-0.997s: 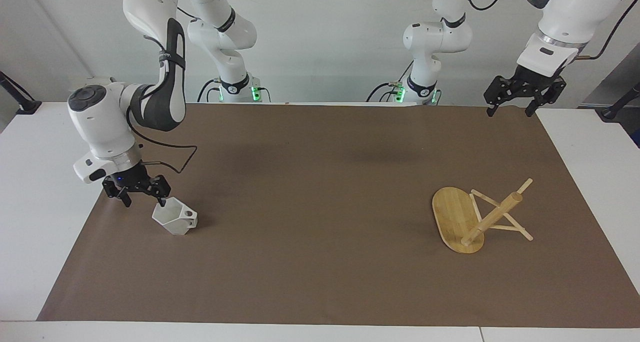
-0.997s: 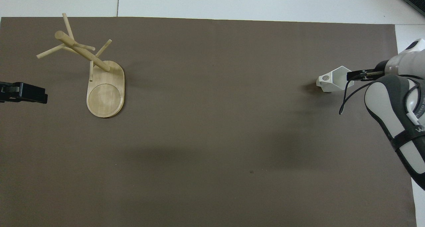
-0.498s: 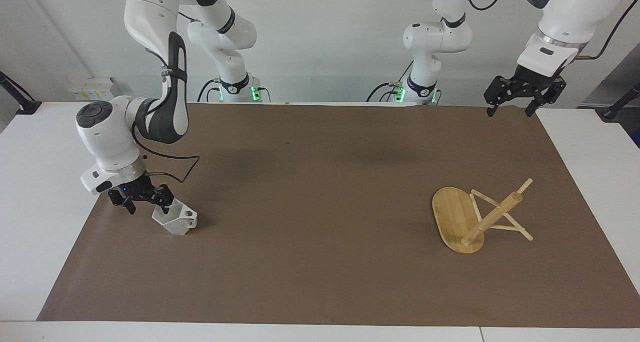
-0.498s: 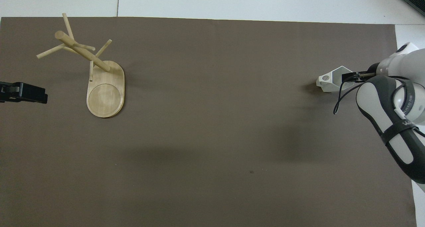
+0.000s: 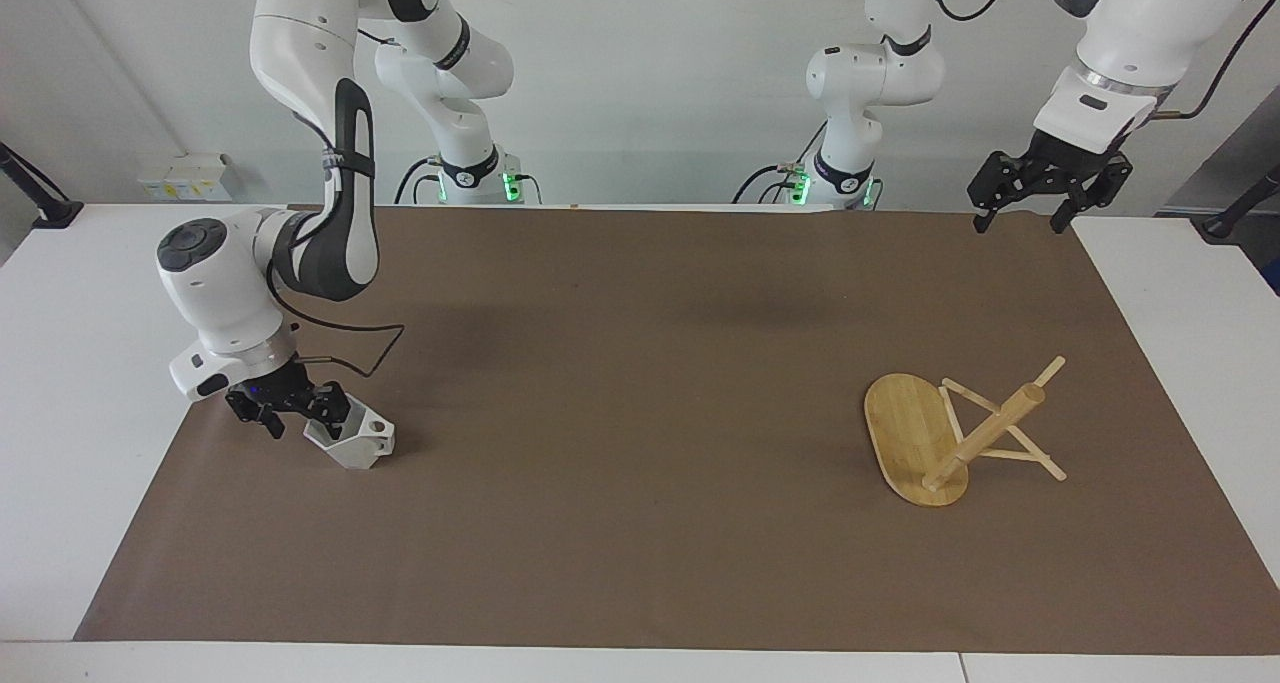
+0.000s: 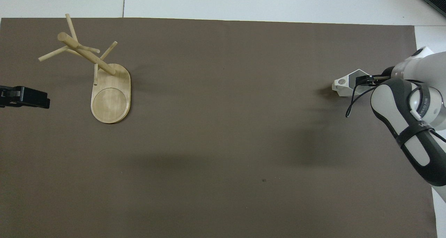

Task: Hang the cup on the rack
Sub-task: 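Reach the right gripper to the white cup and grasp its rim, then lift the white cup with the right gripper and carry it toward the rack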

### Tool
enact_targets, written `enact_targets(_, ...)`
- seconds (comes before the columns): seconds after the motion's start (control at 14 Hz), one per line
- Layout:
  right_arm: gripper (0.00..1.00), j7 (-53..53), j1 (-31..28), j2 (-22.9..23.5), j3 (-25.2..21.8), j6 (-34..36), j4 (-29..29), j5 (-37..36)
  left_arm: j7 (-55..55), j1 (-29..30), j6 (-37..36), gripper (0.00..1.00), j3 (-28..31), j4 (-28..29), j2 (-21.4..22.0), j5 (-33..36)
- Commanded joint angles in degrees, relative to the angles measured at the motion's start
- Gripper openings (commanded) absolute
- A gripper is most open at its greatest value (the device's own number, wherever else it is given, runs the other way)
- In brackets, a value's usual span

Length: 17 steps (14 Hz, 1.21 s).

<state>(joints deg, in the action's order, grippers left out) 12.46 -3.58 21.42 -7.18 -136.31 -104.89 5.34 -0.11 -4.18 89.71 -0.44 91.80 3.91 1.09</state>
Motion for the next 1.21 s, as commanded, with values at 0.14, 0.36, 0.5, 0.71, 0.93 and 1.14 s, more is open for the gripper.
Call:
enact_targets(0.14, 0.71, 0.6, -0.6, -0.5, 0.8, 3.3, 1.5, 1.0, 0.0, -0.5, 0.6, 1.00, 0.4, 0.7, 0.9, -0.3)
enact_targets(0.36, 0.60, 0.8, -0.6, -0.8, 0.9, 4.0, 1.6, 3.1, -0.1, -0.5, 0.6, 1.00, 0.4, 0.7, 0.9, -0.3)
enact_targets(0.5, 0.49, 0.8, -0.3, -0.9, 0.9, 5.1, 2.4, 3.4, -0.1, -0.5, 0.6, 1.00, 0.4, 0.7, 0.9, -0.3)
enact_targets(0.71, 0.31, 0.9, -0.3, -0.9, 0.9, 5.2, 2.6, 3.4, 0.0, -0.5, 0.6, 1.00, 0.4, 0.7, 0.9, -0.3)
enact_targets(0.93, 0.00, 1.0, -0.1, -0.9, 0.9, 5.3, 2.8, 3.4, 0.0, -0.5, 0.5, 1.00, 0.4, 0.7, 0.9, -0.3)
enact_targets(1.14, 0.00, 0.9, -0.1, -0.9, 0.9, 5.2, 2.8, 3.4, -0.1, -0.5, 0.6, 1.00, 0.3, 0.9, 0.9, -0.3)
